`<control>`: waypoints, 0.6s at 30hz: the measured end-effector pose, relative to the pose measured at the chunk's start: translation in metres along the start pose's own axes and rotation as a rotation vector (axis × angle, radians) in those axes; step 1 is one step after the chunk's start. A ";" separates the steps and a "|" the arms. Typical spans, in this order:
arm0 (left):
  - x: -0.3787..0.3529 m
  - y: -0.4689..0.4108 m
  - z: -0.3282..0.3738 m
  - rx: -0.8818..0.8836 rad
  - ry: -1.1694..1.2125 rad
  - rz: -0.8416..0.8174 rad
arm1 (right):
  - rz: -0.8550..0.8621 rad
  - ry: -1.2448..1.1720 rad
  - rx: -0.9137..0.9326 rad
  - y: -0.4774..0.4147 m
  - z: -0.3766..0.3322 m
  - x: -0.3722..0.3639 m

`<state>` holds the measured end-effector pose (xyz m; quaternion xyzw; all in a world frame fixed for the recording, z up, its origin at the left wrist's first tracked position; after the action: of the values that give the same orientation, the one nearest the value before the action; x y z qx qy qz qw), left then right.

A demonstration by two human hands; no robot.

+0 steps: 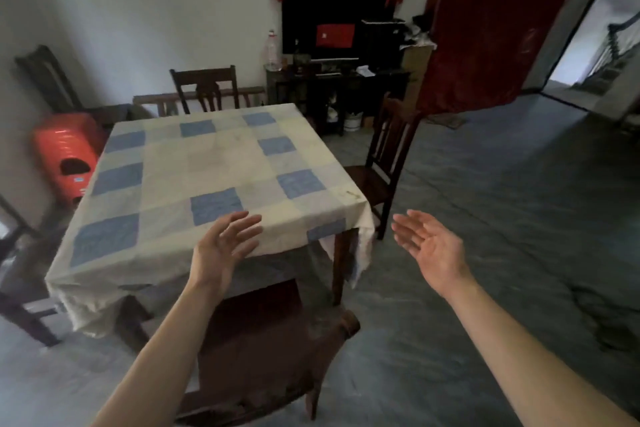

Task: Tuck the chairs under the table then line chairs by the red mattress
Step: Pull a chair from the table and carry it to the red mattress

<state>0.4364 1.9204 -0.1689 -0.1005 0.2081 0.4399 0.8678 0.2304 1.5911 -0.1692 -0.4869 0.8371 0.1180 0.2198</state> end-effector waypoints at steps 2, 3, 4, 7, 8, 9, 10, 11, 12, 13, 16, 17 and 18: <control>-0.046 -0.025 -0.003 -0.008 -0.008 -0.094 | 0.038 -0.054 0.095 -0.002 -0.037 0.016; -0.074 -0.039 -0.005 -0.011 -0.016 -0.147 | 0.056 -0.063 0.145 -0.004 -0.055 0.029; -0.101 -0.053 -0.008 -0.011 -0.025 -0.198 | 0.073 -0.067 0.189 -0.004 -0.071 0.044; -0.161 -0.085 -0.013 -0.026 -0.032 -0.301 | 0.097 -0.048 0.256 -0.006 -0.104 0.076; -0.182 -0.099 -0.020 -0.020 -0.030 -0.332 | 0.112 -0.047 0.278 -0.007 -0.114 0.093; -0.204 -0.114 -0.030 -0.009 -0.019 -0.354 | 0.136 -0.048 0.300 -0.008 -0.125 0.112; -0.226 -0.129 -0.040 -0.002 -0.013 -0.374 | 0.165 -0.058 0.317 -0.009 -0.135 0.133; -0.251 -0.145 -0.052 0.007 -0.013 -0.395 | 0.188 -0.065 0.330 -0.011 -0.144 0.155; -0.273 -0.158 -0.060 0.009 -0.007 -0.416 | 0.205 -0.069 0.340 -0.014 -0.152 0.174; -0.296 -0.171 -0.071 0.017 -0.001 -0.430 | 0.225 -0.066 0.348 -0.018 -0.162 0.195; -0.367 -0.215 -0.101 0.038 0.021 -0.460 | 0.281 -0.049 0.340 -0.039 -0.191 0.258; -0.388 -0.229 -0.110 0.046 0.018 -0.463 | 0.298 -0.040 0.331 -0.047 -0.201 0.278; -0.413 -0.250 -0.119 0.048 0.022 -0.465 | 0.310 -0.025 0.326 -0.060 -0.216 0.300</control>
<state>0.3876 1.4314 -0.0920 -0.1297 0.1993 0.2220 0.9456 0.0993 1.2434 -0.1242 -0.3089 0.9071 0.0195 0.2853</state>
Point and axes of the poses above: each hand's wrist, its own y-axis away from the middle knuckle, its own x-axis out of the back of the hand, z = x × y, the point moved 7 cm from there along -y, towards the middle knuckle, and after that the axes turned 10 degrees about -z, right-handed, at the moved point
